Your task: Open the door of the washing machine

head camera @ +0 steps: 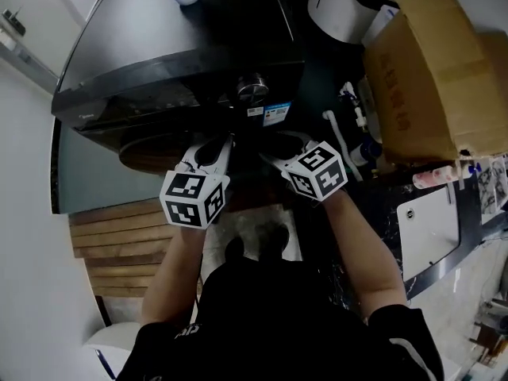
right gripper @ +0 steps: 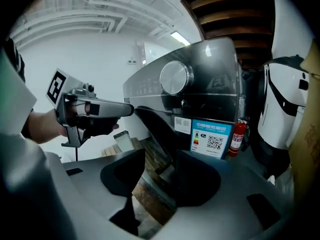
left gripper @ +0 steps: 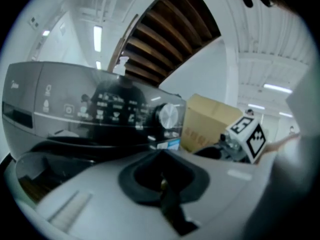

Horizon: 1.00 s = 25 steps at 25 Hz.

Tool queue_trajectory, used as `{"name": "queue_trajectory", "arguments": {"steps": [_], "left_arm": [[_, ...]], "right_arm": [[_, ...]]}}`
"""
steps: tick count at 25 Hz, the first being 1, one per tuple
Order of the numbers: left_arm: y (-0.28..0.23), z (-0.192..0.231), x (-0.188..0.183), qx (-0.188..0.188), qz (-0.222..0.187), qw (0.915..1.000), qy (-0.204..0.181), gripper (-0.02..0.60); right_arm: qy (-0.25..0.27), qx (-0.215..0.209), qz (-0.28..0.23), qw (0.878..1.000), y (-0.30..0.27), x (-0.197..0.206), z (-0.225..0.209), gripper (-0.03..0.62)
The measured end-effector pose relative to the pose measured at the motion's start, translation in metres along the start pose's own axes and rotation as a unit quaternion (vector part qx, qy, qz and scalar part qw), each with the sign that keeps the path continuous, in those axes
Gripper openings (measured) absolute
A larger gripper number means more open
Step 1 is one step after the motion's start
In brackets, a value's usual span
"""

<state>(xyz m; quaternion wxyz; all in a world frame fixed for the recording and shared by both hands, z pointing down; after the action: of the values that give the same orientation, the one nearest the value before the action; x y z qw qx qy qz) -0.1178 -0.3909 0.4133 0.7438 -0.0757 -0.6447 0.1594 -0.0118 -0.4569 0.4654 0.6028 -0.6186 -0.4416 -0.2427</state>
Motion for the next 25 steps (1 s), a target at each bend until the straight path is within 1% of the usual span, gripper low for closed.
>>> {"name": "queue_trajectory", "arguments": {"steps": [9, 16, 23, 25], "left_arm": [[0.014, 0.017, 0.016, -0.033, 0.013, 0.9991, 0.021, 0.009], [0.026, 0.031, 0.026, -0.056, 0.019, 0.9975, 0.040, 0.009], [0.038, 0.040, 0.030, -0.071, 0.021, 0.9960, 0.049, 0.009], [0.040, 0.043, 0.032, -0.074, 0.022, 0.9957, 0.051, 0.009]], "right_arm": [[0.037, -0.022, 0.059, 0.997, -0.048, 0.015, -0.008, 0.202], [0.112, -0.039, 0.103, 0.988, -0.077, 0.021, -0.007, 0.204], [0.124, -0.038, 0.120, 0.984, -0.090, 0.025, -0.008, 0.207], [0.132, -0.038, 0.124, 0.983, -0.092, 0.025, -0.008, 0.199]]}}
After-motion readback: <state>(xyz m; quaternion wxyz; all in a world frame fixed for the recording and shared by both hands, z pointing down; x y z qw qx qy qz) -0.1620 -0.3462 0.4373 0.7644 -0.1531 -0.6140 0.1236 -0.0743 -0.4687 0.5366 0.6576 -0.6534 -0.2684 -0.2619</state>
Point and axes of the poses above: the fingertips, and each gripper's own axes: y backward along the fingers, z to its left, x out of its underside, the point moved 4 cm from there along y, backward along the fingers, and after that the axes turned 2 degrees about -y, right-handed, at the moved point
